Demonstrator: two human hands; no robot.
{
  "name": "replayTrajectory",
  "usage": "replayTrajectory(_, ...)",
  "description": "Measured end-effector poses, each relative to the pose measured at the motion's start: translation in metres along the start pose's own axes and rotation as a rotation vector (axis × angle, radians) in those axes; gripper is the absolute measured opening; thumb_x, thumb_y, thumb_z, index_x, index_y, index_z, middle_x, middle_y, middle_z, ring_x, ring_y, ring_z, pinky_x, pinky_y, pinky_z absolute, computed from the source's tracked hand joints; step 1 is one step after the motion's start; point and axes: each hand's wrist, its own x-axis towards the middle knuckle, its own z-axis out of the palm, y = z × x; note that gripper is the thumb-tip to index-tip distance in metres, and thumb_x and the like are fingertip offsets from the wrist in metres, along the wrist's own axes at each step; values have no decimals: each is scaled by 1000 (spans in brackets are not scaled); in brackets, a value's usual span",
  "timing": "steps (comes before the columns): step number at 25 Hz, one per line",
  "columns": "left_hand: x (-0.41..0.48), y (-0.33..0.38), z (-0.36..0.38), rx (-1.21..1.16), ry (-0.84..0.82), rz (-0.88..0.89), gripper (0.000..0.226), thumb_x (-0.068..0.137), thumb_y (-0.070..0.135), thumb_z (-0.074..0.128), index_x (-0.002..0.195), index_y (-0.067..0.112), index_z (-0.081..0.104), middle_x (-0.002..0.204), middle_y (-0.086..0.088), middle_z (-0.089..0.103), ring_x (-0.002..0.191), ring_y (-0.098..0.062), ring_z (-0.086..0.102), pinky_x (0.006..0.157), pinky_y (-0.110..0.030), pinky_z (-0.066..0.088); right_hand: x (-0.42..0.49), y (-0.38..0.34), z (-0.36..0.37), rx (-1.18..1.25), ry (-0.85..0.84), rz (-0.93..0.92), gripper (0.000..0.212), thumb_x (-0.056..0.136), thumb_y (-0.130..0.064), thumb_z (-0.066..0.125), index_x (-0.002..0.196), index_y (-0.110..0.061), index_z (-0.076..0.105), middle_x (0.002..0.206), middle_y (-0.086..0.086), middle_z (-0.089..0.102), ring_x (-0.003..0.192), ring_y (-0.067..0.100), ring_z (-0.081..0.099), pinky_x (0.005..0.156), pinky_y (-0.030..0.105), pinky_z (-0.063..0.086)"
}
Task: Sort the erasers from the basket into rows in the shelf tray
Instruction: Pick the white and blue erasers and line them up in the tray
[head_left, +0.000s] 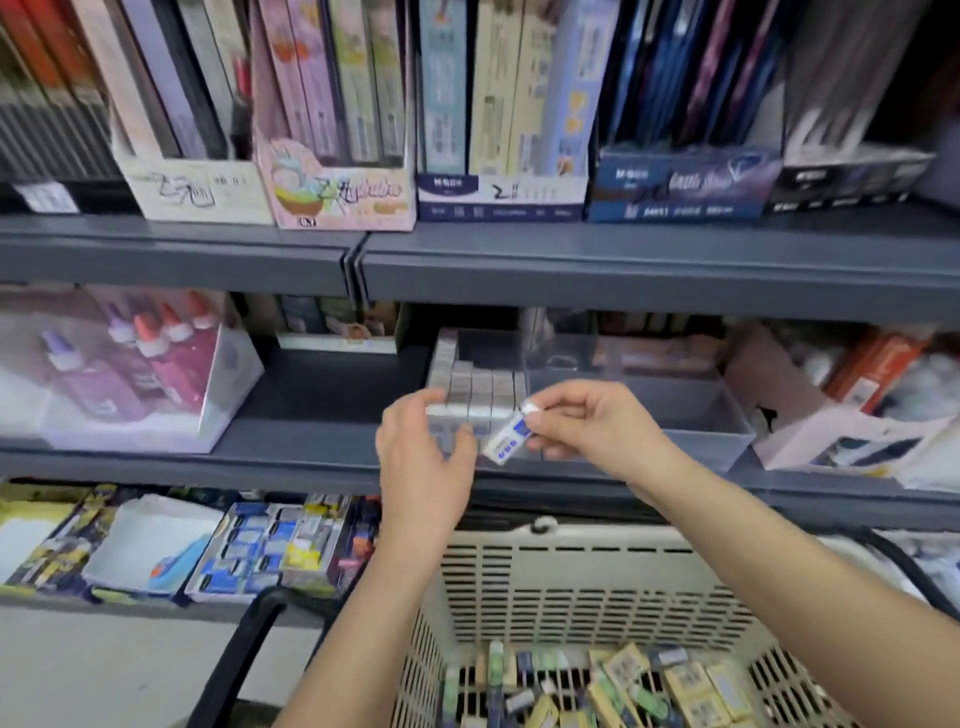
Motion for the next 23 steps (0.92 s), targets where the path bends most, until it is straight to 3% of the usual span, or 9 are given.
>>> replayTrajectory(3, 19, -12, 14, 9, -64, -167, 61, 87, 19, 60, 140, 6, 31, 142, -9, 36, 131, -21, 34, 107, -29, 27, 54, -19, 8, -27, 114, 5, 7, 86, -1, 61, 88, -8, 62, 90, 13, 67, 59, 5, 66, 60, 17, 54)
replayTrajectory(5, 19, -20, 25, -77, -163, -302, 67, 91, 26, 55, 145, 6, 20, 147, -12, 32, 134, -24, 35, 111, -35, 29, 91, -24, 9, -300, 117, 14, 13, 92, -17, 56, 97, -9, 64, 106, 10, 66, 88, 15, 67, 78, 24, 51)
replayTrajectory(7, 19, -28, 33, -100, -201, -347, 63, 93, 31, 51, 144, 7, 23, 139, -18, 43, 125, -32, 45, 104, -46, 39, 119, -18, 11, -573, 107, -53, 24, 93, -28, 53, 107, -12, 63, 116, 6, 64, 109, 21, 57, 93, 28, 39)
replayTrajectory(9, 21, -32, 35, -91, -176, -344, 54, 92, 32, 51, 137, 9, 32, 124, -19, 52, 112, -36, 52, 93, -49, 46, 137, -9, 17, -679, 65, -106, 18, 92, -30, 53, 103, -18, 63, 116, 4, 64, 110, 20, 56, 100, 30, 37)
replayTrajectory(11, 22, -31, 34, -94, -165, -332, 45, 91, 30, 52, 129, 10, 37, 116, -16, 55, 104, -35, 55, 88, -49, 49, 147, 1, 26, -781, -5, -92, 15, 92, -28, 52, 100, -22, 63, 112, 0, 64, 101, 14, 56, 92, 23, 40)
replayTrajectory(12, 22, -30, 33, -93, -165, -329, 43, 91, 29, 52, 127, 11, 38, 114, -15, 56, 103, -34, 56, 86, -48, 49, 151, 4, 30, -844, -43, -96, 17, 92, -24, 52, 101, -19, 65, 111, 0, 64, 97, 12, 55, 84, 17, 39)
replayTrajectory(14, 21, -28, 33, -89, -152, -318, 40, 91, 27, 53, 124, 11, 40, 112, -14, 57, 100, -32, 57, 85, -47, 50, 157, 9, 34, -930, -94, -122, 21, 91, -12, 49, 102, -7, 67, 111, 7, 65, 94, 16, 58, 75, 20, 41)
replayTrajectory(16, 21, -26, 33, -93, -134, -312, 39, 90, 26, 53, 123, 9, 41, 112, -11, 56, 100, -28, 57, 86, -46, 49, 157, 10, 34, -966, -123, -129, 24, 91, -9, 47, 106, -4, 66, 113, 7, 65, 94, 17, 58, 76, 24, 43)
replayTrajectory(23, 20, -27, 32, -76, -138, -305, 39, 89, 25, 54, 123, 11, 41, 112, -7, 55, 97, -23, 57, 81, -41, 51, 160, 7, 30, -890, -104, -75, 24, 89, -25, 59, 108, -13, 66, 115, 3, 64, 89, 8, 52, 79, 19, 37)
